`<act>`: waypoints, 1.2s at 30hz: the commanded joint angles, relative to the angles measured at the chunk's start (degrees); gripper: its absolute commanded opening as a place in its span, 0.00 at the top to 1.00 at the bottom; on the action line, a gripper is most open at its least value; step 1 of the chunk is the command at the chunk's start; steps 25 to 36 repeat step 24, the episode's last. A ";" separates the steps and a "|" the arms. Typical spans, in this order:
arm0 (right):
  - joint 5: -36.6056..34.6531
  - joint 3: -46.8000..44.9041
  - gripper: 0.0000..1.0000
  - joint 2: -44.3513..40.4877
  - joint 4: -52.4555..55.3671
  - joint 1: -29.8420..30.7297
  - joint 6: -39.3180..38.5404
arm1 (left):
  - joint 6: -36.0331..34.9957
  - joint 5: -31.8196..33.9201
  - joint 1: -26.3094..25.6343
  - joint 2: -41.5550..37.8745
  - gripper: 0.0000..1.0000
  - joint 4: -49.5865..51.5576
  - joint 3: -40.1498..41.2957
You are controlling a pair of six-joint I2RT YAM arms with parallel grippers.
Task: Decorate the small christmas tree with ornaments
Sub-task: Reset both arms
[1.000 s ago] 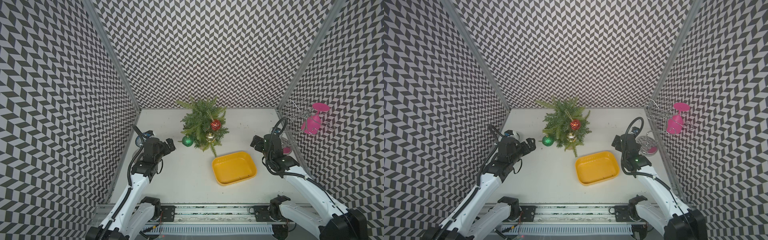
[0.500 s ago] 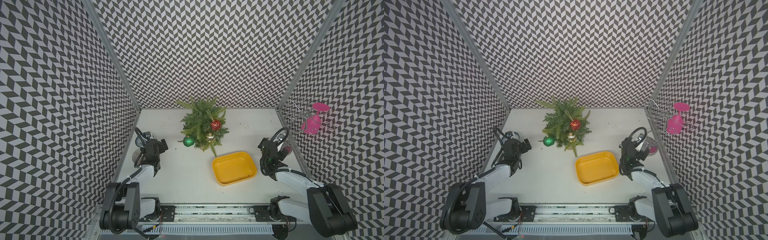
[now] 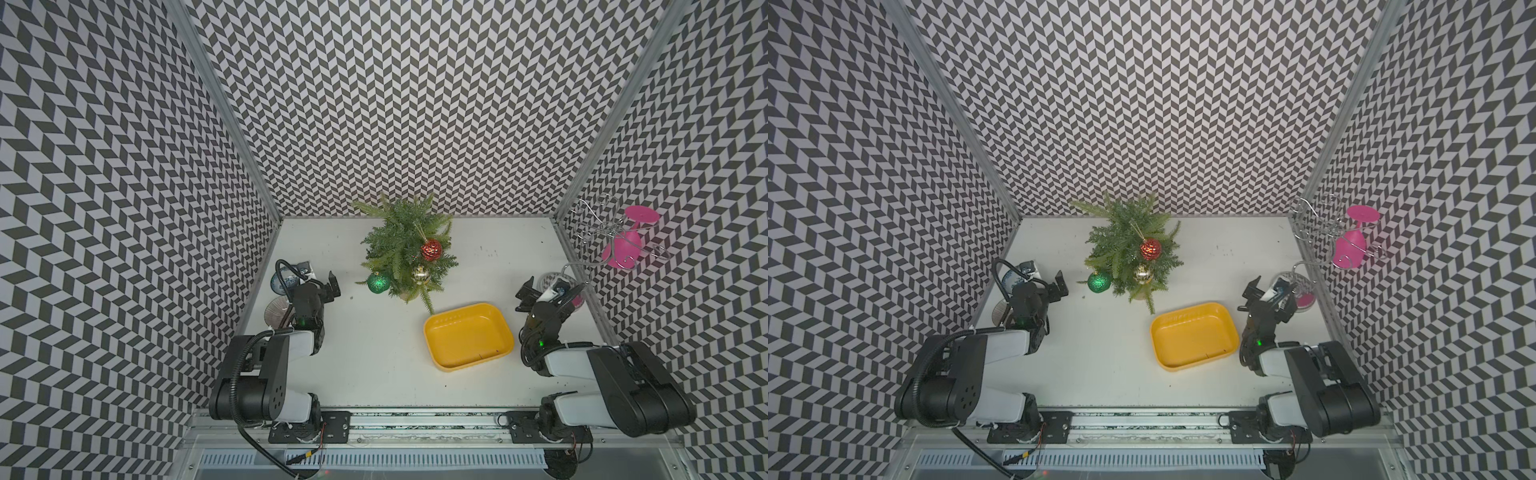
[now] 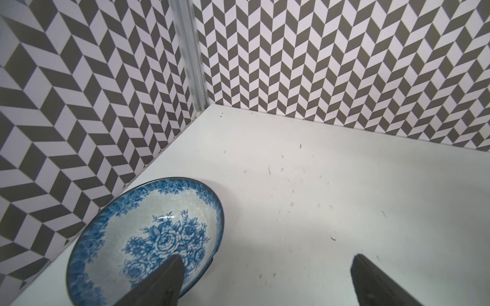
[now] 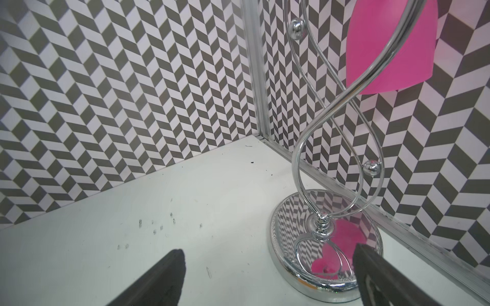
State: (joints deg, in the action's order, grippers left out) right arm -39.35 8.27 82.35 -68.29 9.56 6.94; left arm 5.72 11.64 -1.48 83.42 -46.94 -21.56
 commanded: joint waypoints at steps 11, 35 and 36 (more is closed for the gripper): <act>21.61 5.16 0.01 6.57 -7.97 -3.92 -5.65 | -7.02 -8.18 -0.39 6.07 0.01 -26.77 7.36; 19.92 3.93 0.01 7.05 -9.41 -3.59 -5.67 | -6.59 -9.79 0.35 5.74 0.01 -23.81 6.28; 19.92 3.93 0.01 7.05 -9.41 -3.59 -5.67 | -6.59 -9.79 0.35 5.74 0.01 -23.81 6.28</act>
